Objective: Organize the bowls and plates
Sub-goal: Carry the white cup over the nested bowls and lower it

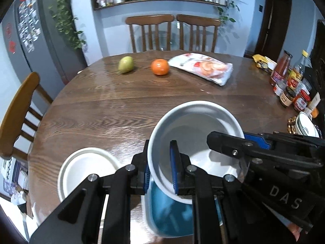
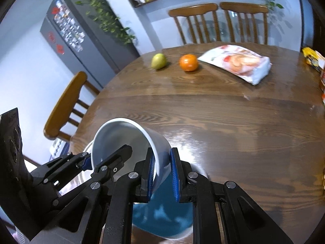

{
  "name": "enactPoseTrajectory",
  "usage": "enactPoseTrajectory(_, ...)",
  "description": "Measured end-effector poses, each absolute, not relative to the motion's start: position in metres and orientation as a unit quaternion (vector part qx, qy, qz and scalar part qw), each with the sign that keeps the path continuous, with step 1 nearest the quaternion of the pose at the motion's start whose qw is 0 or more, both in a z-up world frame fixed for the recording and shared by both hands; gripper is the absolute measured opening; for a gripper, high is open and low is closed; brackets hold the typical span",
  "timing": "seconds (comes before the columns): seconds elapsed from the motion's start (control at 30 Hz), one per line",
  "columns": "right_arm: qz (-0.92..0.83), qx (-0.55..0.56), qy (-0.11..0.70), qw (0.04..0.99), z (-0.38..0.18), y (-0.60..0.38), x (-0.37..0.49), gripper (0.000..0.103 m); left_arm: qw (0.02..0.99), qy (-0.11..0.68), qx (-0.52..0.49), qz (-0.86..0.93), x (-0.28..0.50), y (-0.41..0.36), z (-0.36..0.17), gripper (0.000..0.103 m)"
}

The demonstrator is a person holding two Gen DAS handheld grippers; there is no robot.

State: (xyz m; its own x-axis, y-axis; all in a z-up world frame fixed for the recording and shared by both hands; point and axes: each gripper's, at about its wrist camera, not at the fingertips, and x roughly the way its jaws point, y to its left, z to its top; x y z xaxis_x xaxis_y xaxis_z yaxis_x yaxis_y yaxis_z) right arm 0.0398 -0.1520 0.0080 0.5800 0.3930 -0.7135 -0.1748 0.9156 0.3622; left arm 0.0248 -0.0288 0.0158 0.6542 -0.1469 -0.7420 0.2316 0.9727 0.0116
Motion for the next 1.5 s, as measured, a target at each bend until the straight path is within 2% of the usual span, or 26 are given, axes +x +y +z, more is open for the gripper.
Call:
enactPoseTrajectory(0.77,0.247,0.075,0.445,0.857,0.005,-0.038,0.055,0.018,0.909,0.416,0.005,-0.012,0.024,0.079,0.009,0.014)
enactPoseTrajectory(1.5,0.240,0.074,0.508,0.824,-0.046,-0.006,0.074,0.018,0.872,0.490,-0.012,-0.016,0.040,0.104,-0.040,0.015)
